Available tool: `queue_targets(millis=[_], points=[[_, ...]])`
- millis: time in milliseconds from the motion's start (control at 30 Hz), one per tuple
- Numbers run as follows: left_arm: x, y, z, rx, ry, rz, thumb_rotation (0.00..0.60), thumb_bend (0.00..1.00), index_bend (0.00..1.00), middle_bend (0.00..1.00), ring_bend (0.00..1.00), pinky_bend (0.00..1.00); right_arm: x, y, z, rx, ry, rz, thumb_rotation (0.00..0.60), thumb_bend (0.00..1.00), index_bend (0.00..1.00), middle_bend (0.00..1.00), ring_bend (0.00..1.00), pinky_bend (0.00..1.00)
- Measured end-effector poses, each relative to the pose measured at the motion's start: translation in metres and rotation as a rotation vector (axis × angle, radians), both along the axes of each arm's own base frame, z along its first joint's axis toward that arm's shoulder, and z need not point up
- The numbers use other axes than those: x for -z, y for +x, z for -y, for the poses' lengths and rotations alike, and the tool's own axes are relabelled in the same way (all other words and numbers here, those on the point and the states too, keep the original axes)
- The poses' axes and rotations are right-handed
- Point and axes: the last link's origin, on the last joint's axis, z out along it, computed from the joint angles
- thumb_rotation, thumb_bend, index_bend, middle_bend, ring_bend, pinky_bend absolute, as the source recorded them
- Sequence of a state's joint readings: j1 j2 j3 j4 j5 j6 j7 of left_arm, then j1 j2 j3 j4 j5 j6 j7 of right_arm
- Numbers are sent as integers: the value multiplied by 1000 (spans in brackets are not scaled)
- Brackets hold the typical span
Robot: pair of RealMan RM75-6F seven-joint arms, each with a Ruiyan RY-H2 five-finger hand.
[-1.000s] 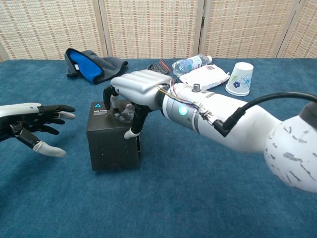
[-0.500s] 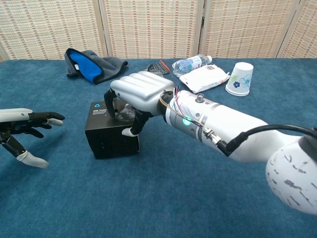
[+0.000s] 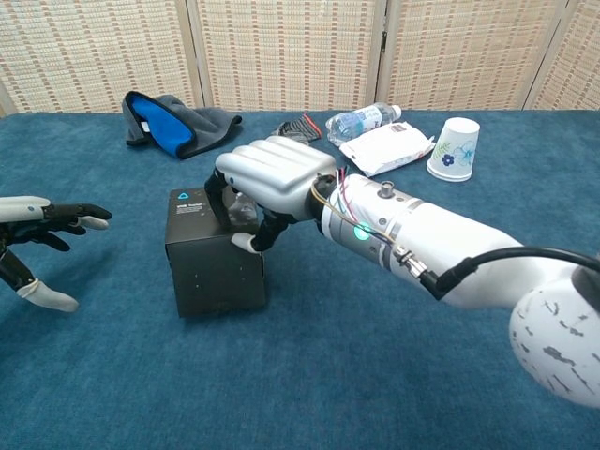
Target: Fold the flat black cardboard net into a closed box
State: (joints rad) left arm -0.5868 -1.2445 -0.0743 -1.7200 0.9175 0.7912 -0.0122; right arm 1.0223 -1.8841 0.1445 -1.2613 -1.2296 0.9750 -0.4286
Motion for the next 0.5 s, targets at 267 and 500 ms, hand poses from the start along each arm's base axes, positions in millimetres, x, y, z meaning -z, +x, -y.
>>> queue_targets(millis=[267, 500], points=[[0, -2, -1, -7, -1, 1, 600, 24, 0, 0, 0, 113, 2, 1, 0, 4, -4, 6, 600, 140, 502, 425, 320, 332], [-1, -4, 0, -3, 2, -10, 600, 24, 0, 0, 0, 113, 6, 1, -1, -4, -4, -6, 600, 180, 502, 436, 333, 354]])
